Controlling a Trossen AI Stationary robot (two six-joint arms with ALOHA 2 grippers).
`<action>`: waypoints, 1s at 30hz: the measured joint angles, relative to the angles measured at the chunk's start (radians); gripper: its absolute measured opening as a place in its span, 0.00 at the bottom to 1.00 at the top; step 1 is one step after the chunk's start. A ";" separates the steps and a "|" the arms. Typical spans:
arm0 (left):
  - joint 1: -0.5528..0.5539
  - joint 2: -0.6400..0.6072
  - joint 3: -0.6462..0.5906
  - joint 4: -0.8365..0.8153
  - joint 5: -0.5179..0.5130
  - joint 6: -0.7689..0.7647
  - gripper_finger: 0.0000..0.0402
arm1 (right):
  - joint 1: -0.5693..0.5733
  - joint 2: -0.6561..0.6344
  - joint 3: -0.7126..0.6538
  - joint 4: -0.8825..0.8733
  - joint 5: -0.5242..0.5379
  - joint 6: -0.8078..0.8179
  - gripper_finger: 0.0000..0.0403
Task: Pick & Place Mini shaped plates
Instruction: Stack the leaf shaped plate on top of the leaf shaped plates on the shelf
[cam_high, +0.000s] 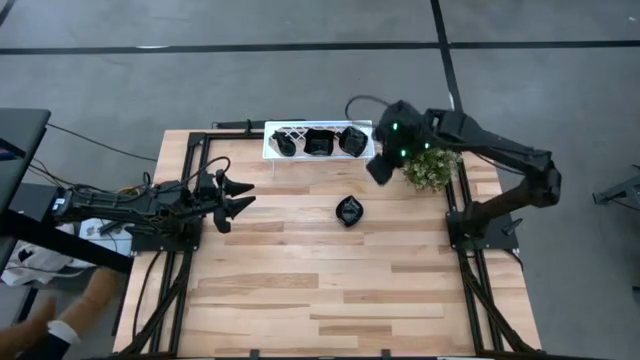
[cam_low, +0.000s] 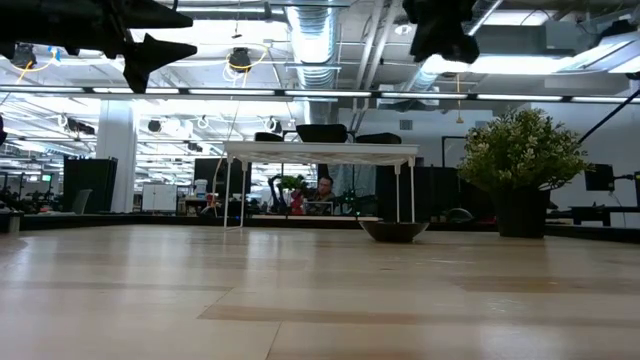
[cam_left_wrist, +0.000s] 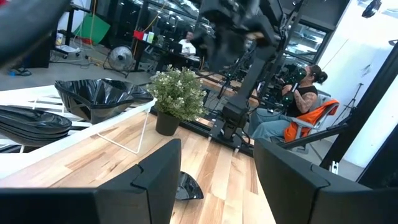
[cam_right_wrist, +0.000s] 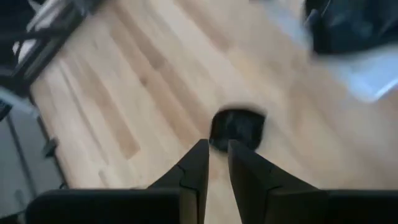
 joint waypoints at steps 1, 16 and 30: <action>0.000 0.000 0.000 0.000 0.000 0.000 0.51 | 0.030 0.002 0.000 -0.021 0.006 0.034 0.14; 0.000 0.000 0.000 0.000 0.020 -0.003 0.51 | 0.334 0.222 0.000 -0.260 0.154 0.322 0.14; 0.000 0.002 0.000 0.000 0.060 -0.003 0.51 | 0.400 0.214 -0.267 -0.069 0.192 0.550 0.14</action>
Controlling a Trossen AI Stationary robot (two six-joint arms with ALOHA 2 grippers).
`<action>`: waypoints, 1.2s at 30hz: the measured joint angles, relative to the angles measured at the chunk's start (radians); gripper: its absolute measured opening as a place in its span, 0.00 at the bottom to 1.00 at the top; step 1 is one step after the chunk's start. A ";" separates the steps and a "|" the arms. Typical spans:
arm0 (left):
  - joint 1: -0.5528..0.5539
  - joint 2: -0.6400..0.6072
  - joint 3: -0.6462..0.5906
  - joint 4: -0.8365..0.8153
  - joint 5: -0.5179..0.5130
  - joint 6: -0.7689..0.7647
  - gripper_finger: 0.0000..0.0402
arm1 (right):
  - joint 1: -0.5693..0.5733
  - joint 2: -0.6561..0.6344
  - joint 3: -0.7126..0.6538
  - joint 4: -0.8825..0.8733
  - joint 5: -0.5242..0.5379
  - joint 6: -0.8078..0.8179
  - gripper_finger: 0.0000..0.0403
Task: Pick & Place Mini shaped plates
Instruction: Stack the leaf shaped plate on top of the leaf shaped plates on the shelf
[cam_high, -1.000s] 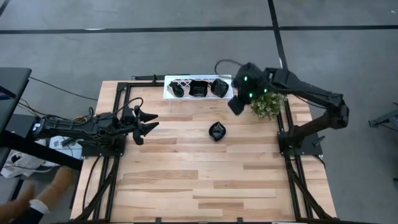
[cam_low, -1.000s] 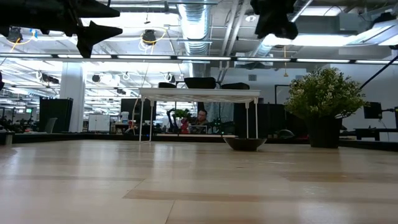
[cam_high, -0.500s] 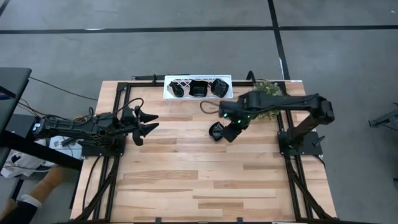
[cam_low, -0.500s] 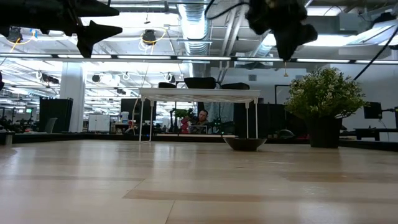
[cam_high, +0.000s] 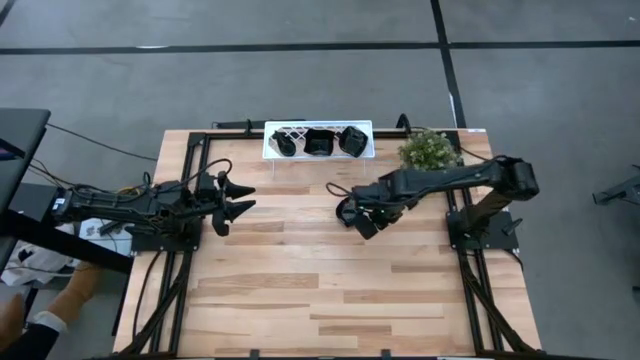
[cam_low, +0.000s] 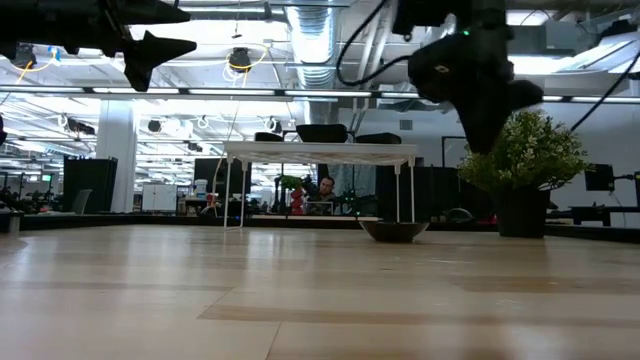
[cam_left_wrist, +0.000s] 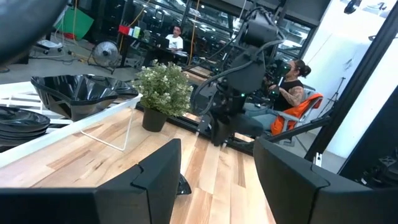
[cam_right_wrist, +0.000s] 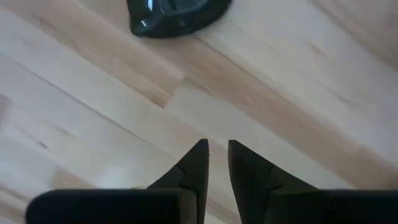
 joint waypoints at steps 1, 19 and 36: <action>0.000 0.000 0.000 0.000 0.000 0.000 0.51 | 0.006 -0.024 -0.040 0.049 0.001 0.029 0.14; 0.000 0.000 0.000 0.008 -0.001 -0.001 0.51 | -0.012 -0.190 -0.485 0.722 0.071 0.224 0.25; 0.000 0.000 0.000 0.008 -0.002 -0.001 0.51 | -0.039 -0.191 -0.625 0.978 0.174 0.304 0.37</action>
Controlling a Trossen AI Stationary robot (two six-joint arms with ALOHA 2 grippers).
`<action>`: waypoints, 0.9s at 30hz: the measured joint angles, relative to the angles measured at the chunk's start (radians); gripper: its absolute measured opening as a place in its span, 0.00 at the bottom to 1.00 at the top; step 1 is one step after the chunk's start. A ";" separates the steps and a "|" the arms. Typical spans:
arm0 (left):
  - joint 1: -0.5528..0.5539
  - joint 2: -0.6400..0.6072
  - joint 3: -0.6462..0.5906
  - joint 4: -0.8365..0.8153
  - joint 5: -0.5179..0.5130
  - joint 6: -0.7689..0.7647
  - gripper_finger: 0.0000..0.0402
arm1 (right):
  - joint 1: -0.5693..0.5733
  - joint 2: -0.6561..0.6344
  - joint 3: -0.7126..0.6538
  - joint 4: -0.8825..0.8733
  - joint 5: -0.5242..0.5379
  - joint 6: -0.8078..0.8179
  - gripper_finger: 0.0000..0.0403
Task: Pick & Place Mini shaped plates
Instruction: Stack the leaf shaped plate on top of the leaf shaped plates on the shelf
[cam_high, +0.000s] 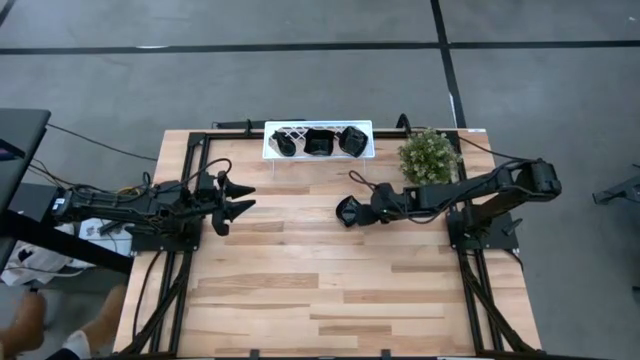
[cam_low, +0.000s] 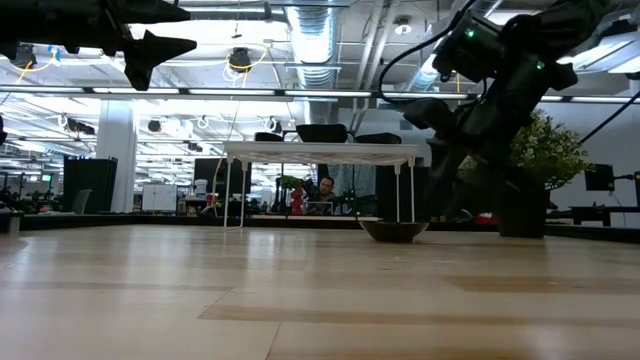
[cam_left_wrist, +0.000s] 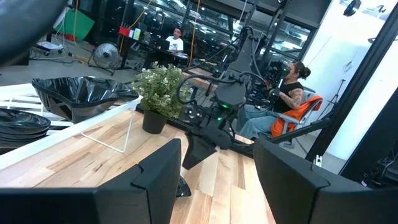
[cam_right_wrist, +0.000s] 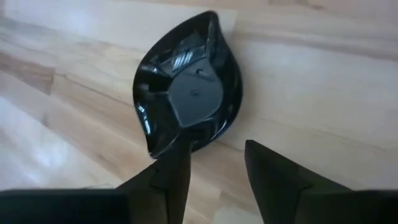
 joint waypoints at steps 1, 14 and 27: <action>0.000 0.000 0.000 0.000 0.000 0.000 0.51 | 0.000 0.000 -0.002 0.004 0.006 0.000 0.36; 0.000 0.000 0.000 0.000 0.000 0.000 0.51 | 0.006 0.006 -0.005 0.034 0.057 0.025 0.37; 0.000 0.000 0.000 0.000 0.000 0.002 0.51 | 0.022 0.143 -0.004 0.152 0.075 0.074 0.39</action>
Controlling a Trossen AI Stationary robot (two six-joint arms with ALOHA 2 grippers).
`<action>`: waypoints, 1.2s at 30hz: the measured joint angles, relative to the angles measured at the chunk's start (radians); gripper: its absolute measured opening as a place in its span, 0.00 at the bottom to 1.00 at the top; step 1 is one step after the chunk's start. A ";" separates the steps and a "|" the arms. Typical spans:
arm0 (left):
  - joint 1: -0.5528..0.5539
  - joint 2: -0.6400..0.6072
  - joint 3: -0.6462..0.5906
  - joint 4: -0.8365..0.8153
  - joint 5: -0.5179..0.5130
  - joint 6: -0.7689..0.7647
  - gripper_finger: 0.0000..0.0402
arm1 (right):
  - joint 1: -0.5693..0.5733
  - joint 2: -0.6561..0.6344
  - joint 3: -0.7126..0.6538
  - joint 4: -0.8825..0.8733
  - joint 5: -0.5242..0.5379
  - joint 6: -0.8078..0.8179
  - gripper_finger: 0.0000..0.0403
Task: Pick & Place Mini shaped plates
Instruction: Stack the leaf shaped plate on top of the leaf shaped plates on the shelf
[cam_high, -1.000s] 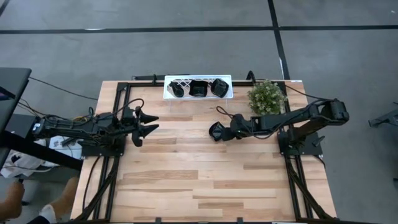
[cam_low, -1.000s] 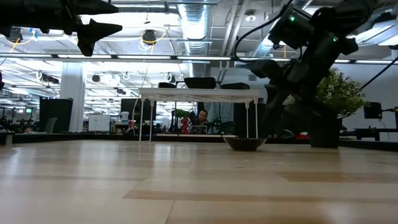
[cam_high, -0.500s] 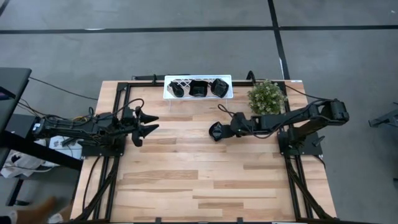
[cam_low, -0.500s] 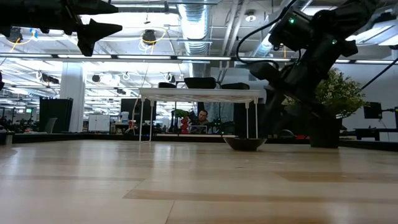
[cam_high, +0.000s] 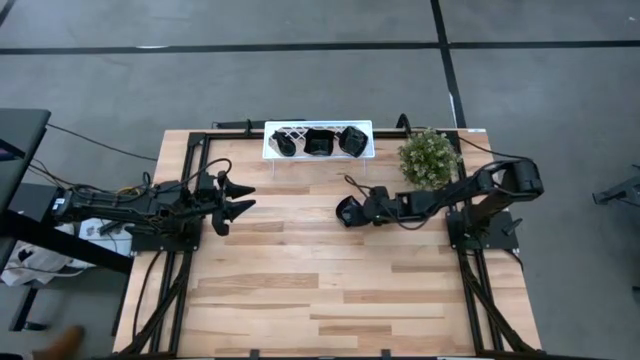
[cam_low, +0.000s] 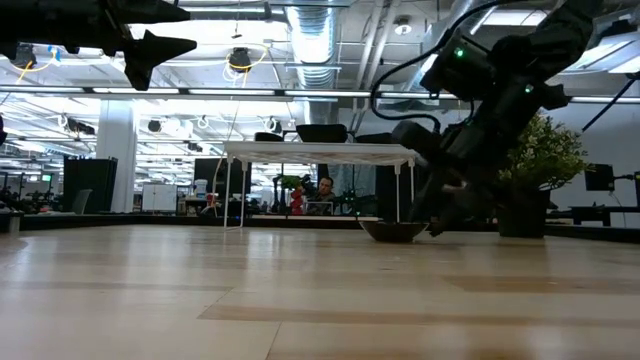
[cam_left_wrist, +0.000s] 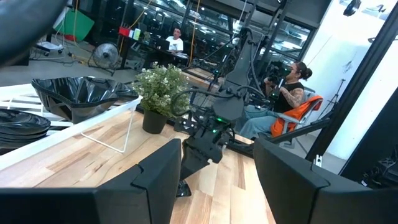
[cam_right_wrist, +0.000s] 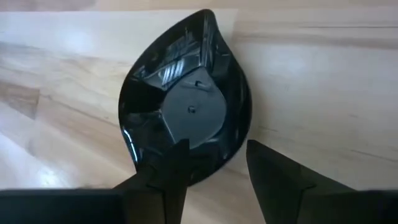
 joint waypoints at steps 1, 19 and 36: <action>0.000 0.000 0.000 0.000 0.000 -0.001 0.51 | -0.003 0.007 0.000 0.011 0.000 -0.001 0.38; 0.000 0.000 0.000 0.007 0.000 -0.001 0.51 | -0.008 0.033 0.000 0.078 0.002 -0.023 0.18; 0.000 0.000 0.000 0.007 0.000 -0.001 0.51 | -0.007 0.033 0.000 0.054 0.002 -0.035 0.01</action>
